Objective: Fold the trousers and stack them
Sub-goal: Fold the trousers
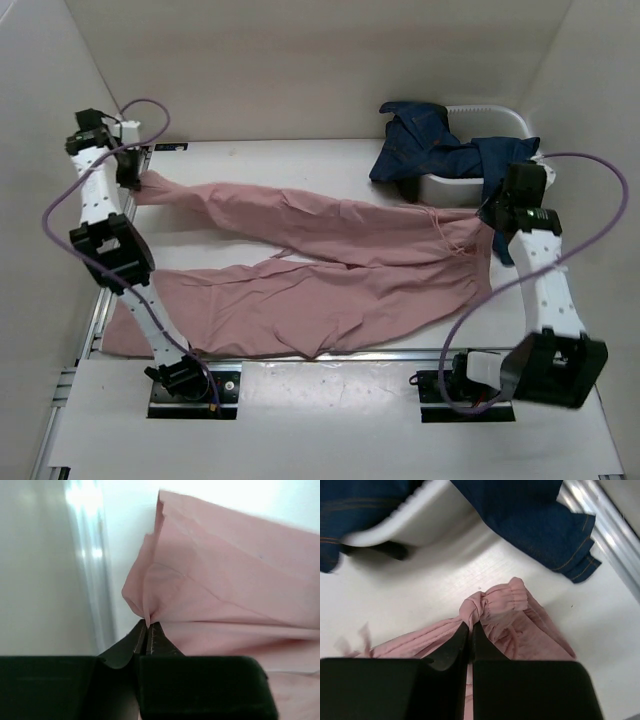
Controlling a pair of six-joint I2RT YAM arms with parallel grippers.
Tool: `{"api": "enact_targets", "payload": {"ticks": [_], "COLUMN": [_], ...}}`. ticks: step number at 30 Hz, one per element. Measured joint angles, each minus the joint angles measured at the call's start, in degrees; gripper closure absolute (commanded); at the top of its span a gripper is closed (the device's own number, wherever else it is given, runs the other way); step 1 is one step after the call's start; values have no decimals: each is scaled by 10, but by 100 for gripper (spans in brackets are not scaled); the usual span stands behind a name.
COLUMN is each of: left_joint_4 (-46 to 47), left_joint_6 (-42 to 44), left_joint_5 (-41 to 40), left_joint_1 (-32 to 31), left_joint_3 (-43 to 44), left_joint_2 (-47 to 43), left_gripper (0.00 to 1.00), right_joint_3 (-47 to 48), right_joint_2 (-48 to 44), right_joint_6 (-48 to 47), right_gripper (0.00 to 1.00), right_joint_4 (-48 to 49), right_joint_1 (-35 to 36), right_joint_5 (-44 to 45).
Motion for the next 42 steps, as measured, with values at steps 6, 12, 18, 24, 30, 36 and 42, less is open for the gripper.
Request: {"api": "enact_targets", "payload": {"ticks": [6,12,18,24,30,36,42], "left_joint_4": [-31,-85,-87,-90,-108,-77,-35], "left_joint_6": [51,85,126,146,159,204,256], "left_joint_5": [-63,-71,-114,-124,-103,-131,-181], "left_joint_1": [53,122,162,196,195,239,303], "left_joint_3": [-155,-295,-482,-484,-408,-550,-713], "left_joint_2": [-201,-264,-333,-358,-371,-478,-535], "left_gripper": [86,86,86,86,86,86,86], "right_joint_3": [-96,-222,-284,-282,-233,-232,-288], "right_joint_2": [-174,-265,-267,-252,-270,-325,-319], "right_joint_6": [9,51,93,121,141,170,201], "right_gripper": [100,100,100,100,100,100,100], "right_joint_4": [36,23,0,-11,-89,-157,-200], "right_joint_1": [-4,-29,-45,-78,-109,-124,-131], "right_joint_5": [7,-2,5,-10,-41,-22,22]}}
